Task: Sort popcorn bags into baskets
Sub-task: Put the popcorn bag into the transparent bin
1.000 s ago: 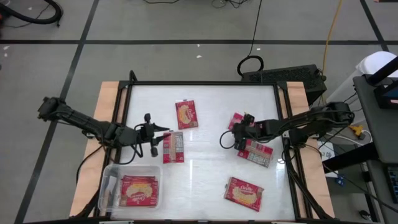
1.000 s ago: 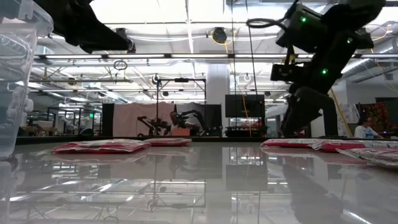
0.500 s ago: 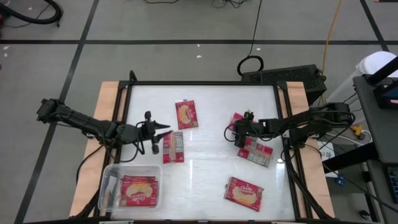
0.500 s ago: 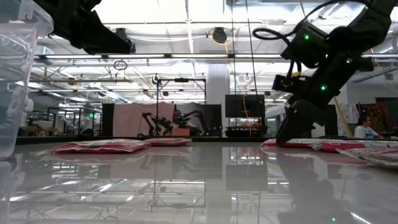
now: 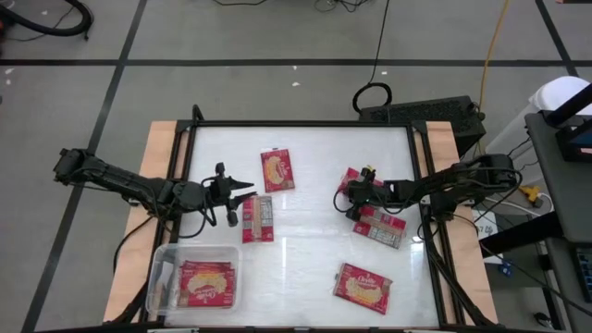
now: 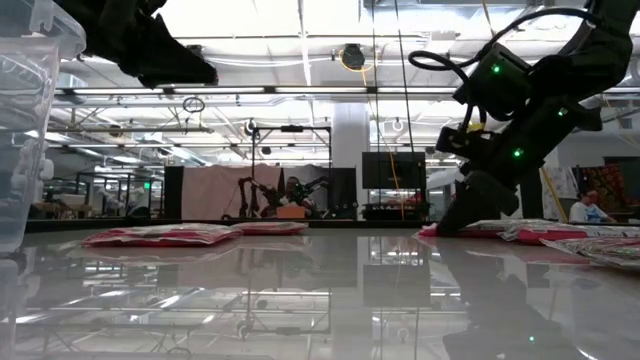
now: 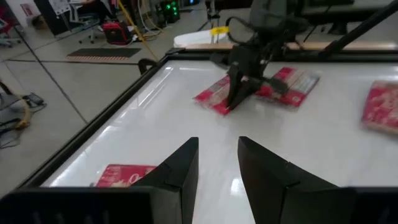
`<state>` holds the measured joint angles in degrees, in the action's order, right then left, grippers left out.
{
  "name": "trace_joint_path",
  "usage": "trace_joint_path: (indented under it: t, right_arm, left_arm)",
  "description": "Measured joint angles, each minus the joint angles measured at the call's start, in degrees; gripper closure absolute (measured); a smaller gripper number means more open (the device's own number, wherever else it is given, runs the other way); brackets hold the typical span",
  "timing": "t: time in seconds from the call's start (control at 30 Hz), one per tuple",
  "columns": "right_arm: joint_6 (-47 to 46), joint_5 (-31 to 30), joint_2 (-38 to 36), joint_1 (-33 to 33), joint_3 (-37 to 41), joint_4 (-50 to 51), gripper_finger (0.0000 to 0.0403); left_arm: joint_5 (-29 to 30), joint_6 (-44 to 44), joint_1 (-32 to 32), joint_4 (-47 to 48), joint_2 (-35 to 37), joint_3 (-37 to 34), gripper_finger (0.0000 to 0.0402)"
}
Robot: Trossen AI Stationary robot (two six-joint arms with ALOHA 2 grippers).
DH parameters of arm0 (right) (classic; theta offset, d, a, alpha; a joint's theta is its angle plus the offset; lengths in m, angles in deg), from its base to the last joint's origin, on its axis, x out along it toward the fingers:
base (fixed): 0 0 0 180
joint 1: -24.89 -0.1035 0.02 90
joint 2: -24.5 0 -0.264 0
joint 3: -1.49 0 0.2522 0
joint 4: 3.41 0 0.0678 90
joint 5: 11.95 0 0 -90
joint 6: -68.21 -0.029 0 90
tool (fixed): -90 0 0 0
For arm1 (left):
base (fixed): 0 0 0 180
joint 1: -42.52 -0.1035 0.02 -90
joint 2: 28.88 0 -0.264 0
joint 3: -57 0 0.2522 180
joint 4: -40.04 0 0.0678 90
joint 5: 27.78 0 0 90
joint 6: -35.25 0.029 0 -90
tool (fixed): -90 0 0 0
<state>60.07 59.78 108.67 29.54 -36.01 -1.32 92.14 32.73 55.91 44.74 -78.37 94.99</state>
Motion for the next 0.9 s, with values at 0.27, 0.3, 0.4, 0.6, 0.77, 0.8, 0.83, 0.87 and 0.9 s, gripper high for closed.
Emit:
trace_joint_path:
  t: [0.27,0.3,0.4,0.6,0.77,0.8,0.83,0.87,0.9]
  right_arm:
    - [-0.2,3.3,-0.2,-1.0,0.3,-13.1,0.0401]
    - [-0.2,3.8,-0.3,-1.0,0.3,-14.7,0.0401]
    - [-0.5,4.1,-0.3,-1.1,0.2,-17.8,0.0402]
    - [-1.1,6.5,-0.4,-1.1,0.1,-19.7,0.0402]
    - [-5.4,6.3,-4.7,-1.2,-1.6,-9.0,0.0391]
    - [-6.1,6.1,-6.3,-1.4,-2.1,-4.3,0.0386]
    - [-6.8,5.4,-7.6,-1.7,-2.8,0.9,0.0381]
    - [-7.9,3.9,-8.6,-2.0,-3.7,5.4,0.0374]
    - [-9.4,2.3,-9.9,-2.5,-4.4,9.9,0.0367]
  left_arm:
    - [-4.0,-0.1,0.1,-7.6,-2.4,0.0,0.0284]
    - [-4.6,0.5,0.1,-9.5,-3.5,0.0,0.0284]
    - [-4.9,2.1,0.1,-15.8,-8.3,0.0,0.0284]
    - [-4.9,3.8,-0.8,-24.3,-19.3,1.5,0.0284]
    - [-5.0,3.7,-1.9,-24.5,-24.8,4.3,0.0284]
    - [-5.0,3.7,-2.2,-24.5,-25.4,4.8,0.0284]
    - [-5.0,3.6,-2.5,-24.5,-26.1,5.2,0.0284]
    - [-5.0,3.6,-2.8,-24.5,-26.4,5.6,0.0284]
    - [-5.0,3.6,-3.0,-24.1,-26.4,5.7,0.0284]
